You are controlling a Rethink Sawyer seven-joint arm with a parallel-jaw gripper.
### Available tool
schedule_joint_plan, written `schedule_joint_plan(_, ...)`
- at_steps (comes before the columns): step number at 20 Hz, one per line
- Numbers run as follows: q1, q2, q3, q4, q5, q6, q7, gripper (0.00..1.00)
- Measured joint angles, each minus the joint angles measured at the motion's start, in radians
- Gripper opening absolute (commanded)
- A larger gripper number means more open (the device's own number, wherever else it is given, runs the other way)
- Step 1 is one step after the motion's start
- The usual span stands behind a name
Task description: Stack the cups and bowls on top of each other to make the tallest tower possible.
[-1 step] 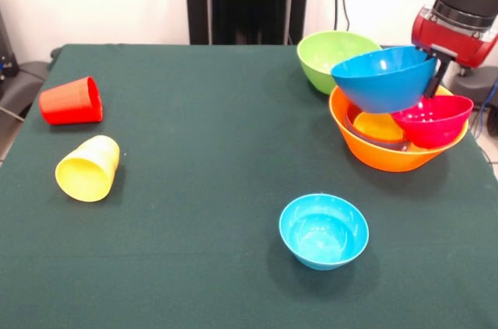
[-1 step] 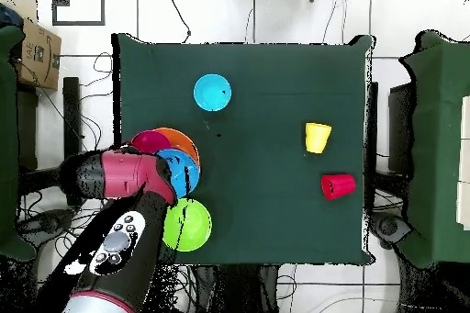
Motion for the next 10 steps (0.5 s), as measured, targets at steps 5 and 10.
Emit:
schedule_joint_plan(5, 0.013, 0.0, -0.009, -0.001, 0.011, 0.0, 0.0, 0.0)
schedule_joint_plan(10, 0.017, 0.0, -0.012, -0.001, 0.018, 0.0, 0.0, 0.0)
